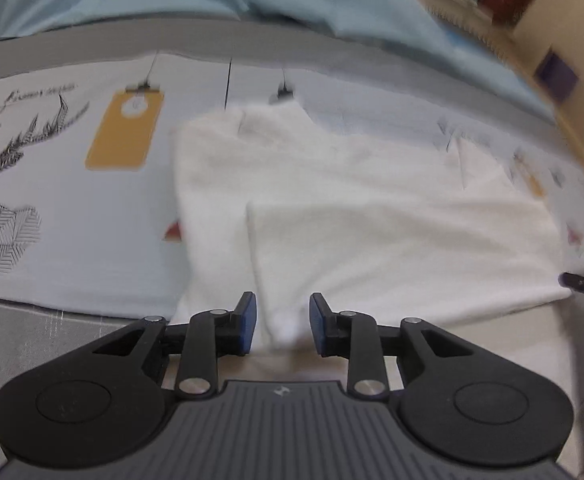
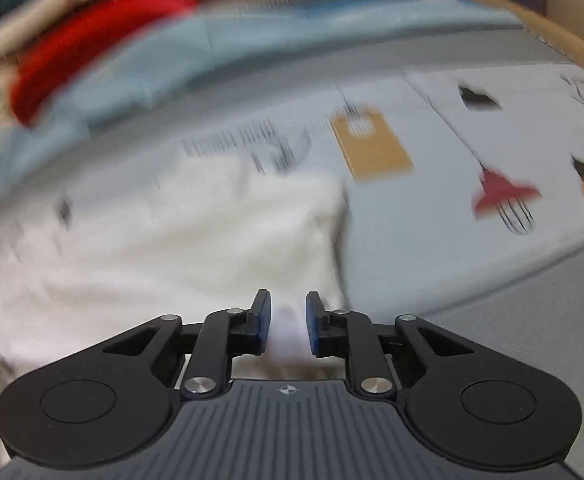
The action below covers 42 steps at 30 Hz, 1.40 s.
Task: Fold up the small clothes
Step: 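Press the folded side flat and open both grippers above the shirt, then move both grippers to the shirt hem edge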
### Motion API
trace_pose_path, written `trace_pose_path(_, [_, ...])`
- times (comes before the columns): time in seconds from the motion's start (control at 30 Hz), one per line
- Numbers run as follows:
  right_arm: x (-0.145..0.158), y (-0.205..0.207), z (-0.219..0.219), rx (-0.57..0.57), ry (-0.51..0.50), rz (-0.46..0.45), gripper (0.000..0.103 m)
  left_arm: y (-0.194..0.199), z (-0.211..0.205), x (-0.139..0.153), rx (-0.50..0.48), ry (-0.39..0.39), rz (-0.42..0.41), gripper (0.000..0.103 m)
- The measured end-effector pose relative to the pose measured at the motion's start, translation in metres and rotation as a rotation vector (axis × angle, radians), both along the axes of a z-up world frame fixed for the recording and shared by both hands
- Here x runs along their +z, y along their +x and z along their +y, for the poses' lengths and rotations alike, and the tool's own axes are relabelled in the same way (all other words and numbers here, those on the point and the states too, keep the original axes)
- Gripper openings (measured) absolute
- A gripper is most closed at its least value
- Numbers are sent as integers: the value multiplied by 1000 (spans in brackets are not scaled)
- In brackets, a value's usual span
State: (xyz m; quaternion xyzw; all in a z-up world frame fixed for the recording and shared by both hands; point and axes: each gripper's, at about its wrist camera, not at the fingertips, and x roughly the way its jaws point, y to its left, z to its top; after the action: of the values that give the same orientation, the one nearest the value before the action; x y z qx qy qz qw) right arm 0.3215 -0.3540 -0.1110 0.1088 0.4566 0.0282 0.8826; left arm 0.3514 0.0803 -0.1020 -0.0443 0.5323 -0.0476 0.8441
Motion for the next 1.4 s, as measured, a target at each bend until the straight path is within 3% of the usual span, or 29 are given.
trace_pose_path(0.03, [-4, -4, -1, -11, -25, 30, 29, -2, 2, -10, 10, 49, 47, 34])
trace_pose_path(0.1, [6, -18, -3, -59, -28, 37, 40, -12, 4, -1, 47, 33, 42, 33])
trace_pose_path(0.23, [55, -58, 4, -78, -30, -76, 40, -44, -9, 50, 40, 2, -85, 34])
trace_pose_path(0.33, [87, -90, 17, -47, -49, -158, 40, -67, -9, 76, 85, -51, -95, 34])
trace_pose_path(0.5, [129, -159, 26, -2, -9, -266, 40, -134, -6, 118, 51, -4, -217, 34])
trace_pose_path(0.57, [134, -193, 30, 4, -1, -294, 40, -166, 1, 127, 45, -20, -239, 35])
trace_pose_path(0.67, [124, -236, 33, 1, 22, -293, 40, -213, 14, 124, 34, -34, -263, 35])
trace_pose_path(0.77, [102, -263, 31, -36, 56, -218, 40, -255, 27, 100, 46, -48, -248, 35])
trace_pose_path(0.83, [90, -276, 27, -62, 59, -191, 40, -271, 43, 78, 126, -102, -109, 34])
trace_pose_path(0.87, [83, -280, 27, -63, 49, -169, 40, -275, 52, 69, 172, -171, -50, 34])
trace_pose_path(0.93, [68, -282, 26, -56, 12, -120, 40, -279, 62, 62, 192, -234, -22, 34])
trace_pose_path(1.03, [50, -280, 19, -81, -22, -52, 40, -280, 67, 55, 200, -190, 0, 33])
trace_pose_path(1.17, [33, -280, 6, -123, -12, 2, 40, -280, 73, 42, 241, -193, 66, 34])
trace_pose_path(1.33, [10, -278, -1, -148, -7, 94, 40, -273, 71, 25, 229, -148, 111, 35])
trace_pose_path(1.4, [0, -275, 0, -143, -28, 135, 40, -270, 66, 15, 197, -97, 139, 35])
